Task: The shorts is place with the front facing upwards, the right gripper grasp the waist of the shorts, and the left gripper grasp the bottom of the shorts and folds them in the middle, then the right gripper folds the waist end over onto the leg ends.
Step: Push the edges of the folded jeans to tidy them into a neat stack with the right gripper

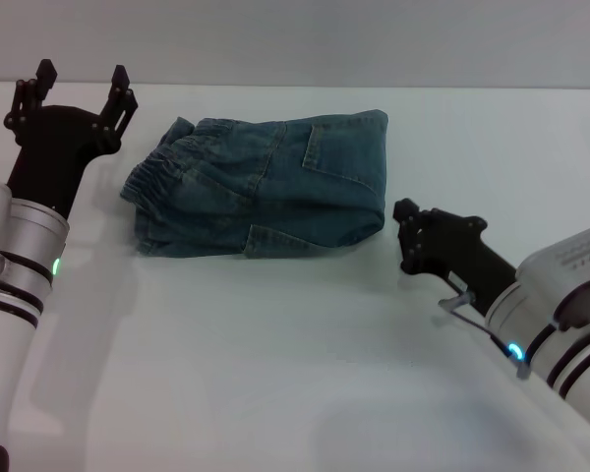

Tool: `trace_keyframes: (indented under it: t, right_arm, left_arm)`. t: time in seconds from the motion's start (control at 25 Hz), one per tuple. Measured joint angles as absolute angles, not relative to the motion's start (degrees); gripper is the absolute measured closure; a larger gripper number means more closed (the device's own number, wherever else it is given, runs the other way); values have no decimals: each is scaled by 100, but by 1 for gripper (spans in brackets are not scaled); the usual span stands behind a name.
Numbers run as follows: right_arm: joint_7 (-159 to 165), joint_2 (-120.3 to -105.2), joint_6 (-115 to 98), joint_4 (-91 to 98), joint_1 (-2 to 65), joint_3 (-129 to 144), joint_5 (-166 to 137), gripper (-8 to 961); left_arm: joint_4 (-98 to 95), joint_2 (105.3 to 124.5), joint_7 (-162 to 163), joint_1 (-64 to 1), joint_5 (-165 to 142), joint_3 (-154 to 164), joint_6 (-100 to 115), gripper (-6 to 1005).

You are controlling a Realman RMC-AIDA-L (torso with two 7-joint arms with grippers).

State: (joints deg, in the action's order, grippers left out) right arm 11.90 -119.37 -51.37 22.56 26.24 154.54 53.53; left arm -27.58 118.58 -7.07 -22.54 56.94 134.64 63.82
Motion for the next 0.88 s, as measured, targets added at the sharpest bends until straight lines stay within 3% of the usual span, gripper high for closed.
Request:
trace_keyframes:
  t: [0.32,0.88]
  right_arm:
    - [1302,-11925,-4980,1888,2879,15056,5353,943]
    - [1289,-11948,-4401,3011,2745,15221,4640,921]
  left_arm:
    - [-2753,11849,-696,-2260,5632,13464,6317,170]
    - [-2761,11837,-701,-2225,5405,13441,6270,170]
